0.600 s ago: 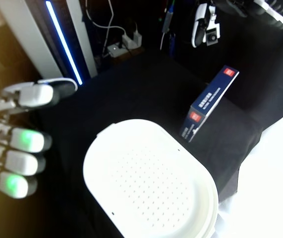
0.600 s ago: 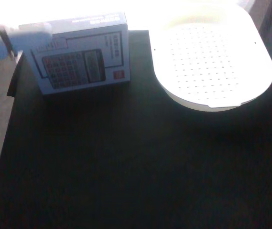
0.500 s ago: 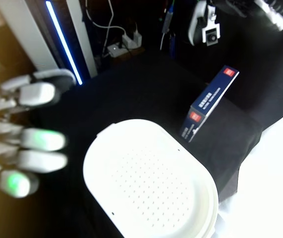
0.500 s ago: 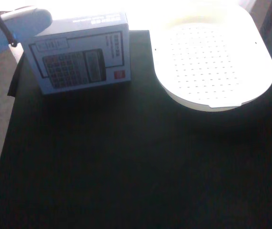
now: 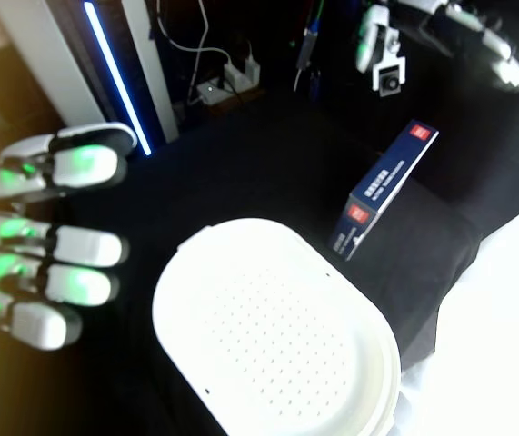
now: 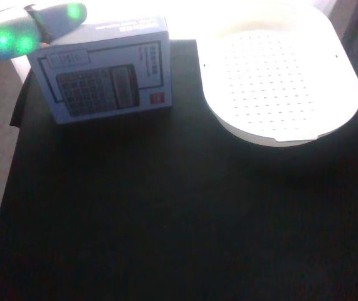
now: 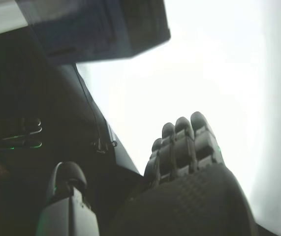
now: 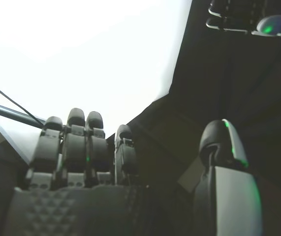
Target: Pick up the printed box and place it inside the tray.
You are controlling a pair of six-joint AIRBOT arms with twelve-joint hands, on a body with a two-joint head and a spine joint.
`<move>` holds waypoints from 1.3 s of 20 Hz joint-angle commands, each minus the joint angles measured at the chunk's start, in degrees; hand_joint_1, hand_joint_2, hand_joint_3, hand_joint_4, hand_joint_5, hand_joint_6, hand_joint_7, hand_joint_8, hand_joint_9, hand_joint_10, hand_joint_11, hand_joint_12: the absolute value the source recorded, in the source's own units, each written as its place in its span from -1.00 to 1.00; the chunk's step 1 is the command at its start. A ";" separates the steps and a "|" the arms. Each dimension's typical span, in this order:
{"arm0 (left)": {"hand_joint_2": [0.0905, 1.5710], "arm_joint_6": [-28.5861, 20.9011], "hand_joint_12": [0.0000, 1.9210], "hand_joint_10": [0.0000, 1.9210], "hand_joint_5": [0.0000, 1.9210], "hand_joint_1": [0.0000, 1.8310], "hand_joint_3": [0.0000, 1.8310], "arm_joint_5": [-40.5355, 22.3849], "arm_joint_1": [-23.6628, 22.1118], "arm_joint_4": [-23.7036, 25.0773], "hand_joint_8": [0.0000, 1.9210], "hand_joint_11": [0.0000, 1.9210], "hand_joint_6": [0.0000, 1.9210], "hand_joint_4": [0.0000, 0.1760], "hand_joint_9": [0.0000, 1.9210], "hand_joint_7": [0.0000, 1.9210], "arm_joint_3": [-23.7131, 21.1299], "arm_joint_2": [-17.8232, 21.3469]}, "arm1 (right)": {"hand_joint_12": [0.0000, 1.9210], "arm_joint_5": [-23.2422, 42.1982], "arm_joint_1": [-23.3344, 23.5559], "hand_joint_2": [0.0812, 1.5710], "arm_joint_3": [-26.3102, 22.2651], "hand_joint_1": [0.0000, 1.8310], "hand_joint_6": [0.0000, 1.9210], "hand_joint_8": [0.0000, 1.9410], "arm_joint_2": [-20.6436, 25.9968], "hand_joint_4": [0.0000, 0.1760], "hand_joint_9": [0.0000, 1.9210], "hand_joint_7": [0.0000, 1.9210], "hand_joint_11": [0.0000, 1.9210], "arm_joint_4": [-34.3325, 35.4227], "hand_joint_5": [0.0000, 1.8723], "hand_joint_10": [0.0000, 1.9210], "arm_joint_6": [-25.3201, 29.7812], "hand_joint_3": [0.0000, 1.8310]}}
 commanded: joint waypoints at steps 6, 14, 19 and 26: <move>0.02 -0.36 -0.45 -0.99 -0.98 -0.51 -1.00 9.31 -4.27 2.71 -0.99 -1.00 -1.00 0.14 -0.74 -0.73 5.58 -3.45 | -0.27 6.32 0.62 0.12 0.27 -0.50 -1.00 -1.00 -0.09 1.00 -0.78 -0.80 -1.00 -0.23 -0.93 -1.00 0.20 -1.00; 0.05 -0.43 -0.35 -1.00 -0.91 -0.36 -1.00 21.27 -6.43 4.57 -1.00 -1.00 -1.00 0.16 -0.69 -0.66 11.54 -8.00 | -0.18 6.36 0.63 0.13 0.31 -0.49 -1.00 -1.00 -0.50 1.00 -0.78 -0.79 -1.00 -0.23 -0.93 -1.00 0.20 -1.00; 0.24 -1.02 0.36 -0.67 -0.21 0.12 -0.99 20.51 -5.81 5.35 -0.94 -0.30 -0.97 -1.00 0.12 0.08 11.66 -9.02 | -0.20 6.37 0.63 0.11 0.29 -0.53 -1.00 -0.99 -0.69 1.00 -0.76 -0.74 -1.00 -0.21 -0.91 -0.99 0.20 -1.00; 0.37 -5.15 0.54 0.16 -0.01 0.39 -1.00 16.27 -3.74 5.32 0.11 0.12 -0.19 -1.00 0.30 0.13 11.61 -9.03 | -0.30 6.39 0.63 0.11 0.30 -0.52 -1.00 -1.00 -0.95 1.00 -0.73 -0.72 -1.00 -0.16 -0.91 -1.00 0.20 -1.00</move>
